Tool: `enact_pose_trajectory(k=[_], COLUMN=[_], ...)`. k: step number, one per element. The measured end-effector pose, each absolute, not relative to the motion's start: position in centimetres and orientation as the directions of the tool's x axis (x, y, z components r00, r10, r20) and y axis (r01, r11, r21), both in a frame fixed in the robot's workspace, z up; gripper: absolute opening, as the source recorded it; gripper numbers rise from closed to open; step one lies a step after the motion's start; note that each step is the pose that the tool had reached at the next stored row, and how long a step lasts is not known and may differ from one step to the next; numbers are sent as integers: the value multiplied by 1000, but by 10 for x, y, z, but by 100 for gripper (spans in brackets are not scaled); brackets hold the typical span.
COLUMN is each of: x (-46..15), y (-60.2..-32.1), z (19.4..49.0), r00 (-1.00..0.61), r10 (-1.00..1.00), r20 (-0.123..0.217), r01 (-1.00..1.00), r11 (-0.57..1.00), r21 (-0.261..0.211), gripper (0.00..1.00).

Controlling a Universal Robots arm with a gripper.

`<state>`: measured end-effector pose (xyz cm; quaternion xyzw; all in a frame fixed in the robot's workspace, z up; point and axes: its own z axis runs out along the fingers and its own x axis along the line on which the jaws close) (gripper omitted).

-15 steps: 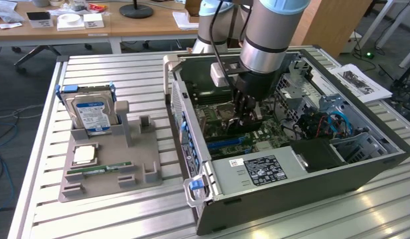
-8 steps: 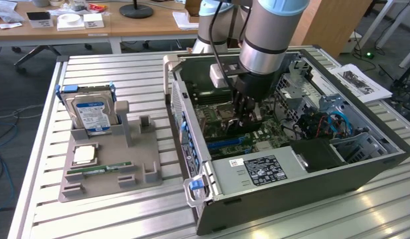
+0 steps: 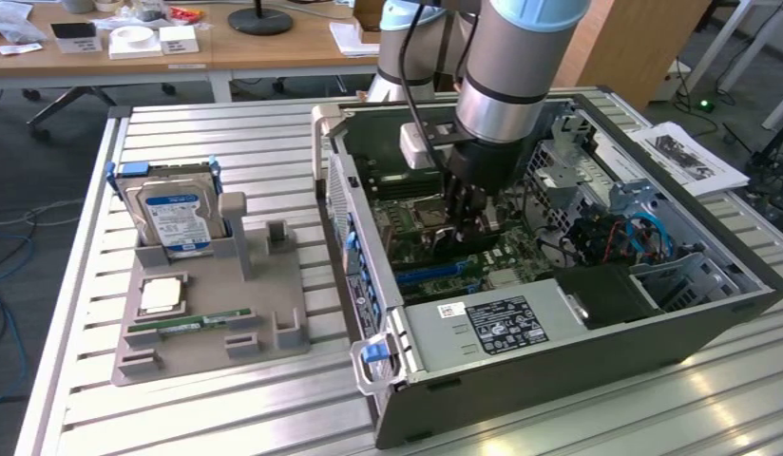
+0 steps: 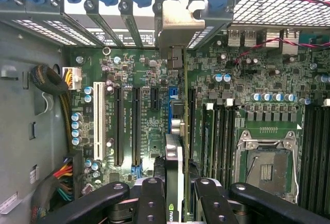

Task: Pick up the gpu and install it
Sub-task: 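Insert the gpu into the slot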

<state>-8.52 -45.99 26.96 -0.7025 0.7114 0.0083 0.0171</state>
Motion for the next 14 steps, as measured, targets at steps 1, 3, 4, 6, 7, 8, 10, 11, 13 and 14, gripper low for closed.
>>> enact_pose_trajectory(k=[1,3,4,6,7,8,10,11,13,14], x=[-85,-86,-86,-86,-86,-86,-87,-87,-87,-87], y=[-460,-460,-460,-460,-460,-460,-460,-460,-460,-460], z=[270,269,269,269,269,269,269,269,269,269], r00=[-12,-12,-12,-12,-12,-12,-12,-12,-12,-12], r10=[-999,-999,-999,-999,-999,-999,-999,-999,-999,-999], r20=[-36,-36,-36,-36,-36,-36,-36,-36,-36,-36], r01=[-1000,-1000,-1000,-1000,-1000,-1000,-1000,-1000,-1000,-1000], r11=[13,13,12,13,13,13,13,13,12,12], r21=[-12,-12,-12,-12,-12,-12,-12,-12,-12,-12], gripper=[27,27,27,27,27,27,27,27,27,27])
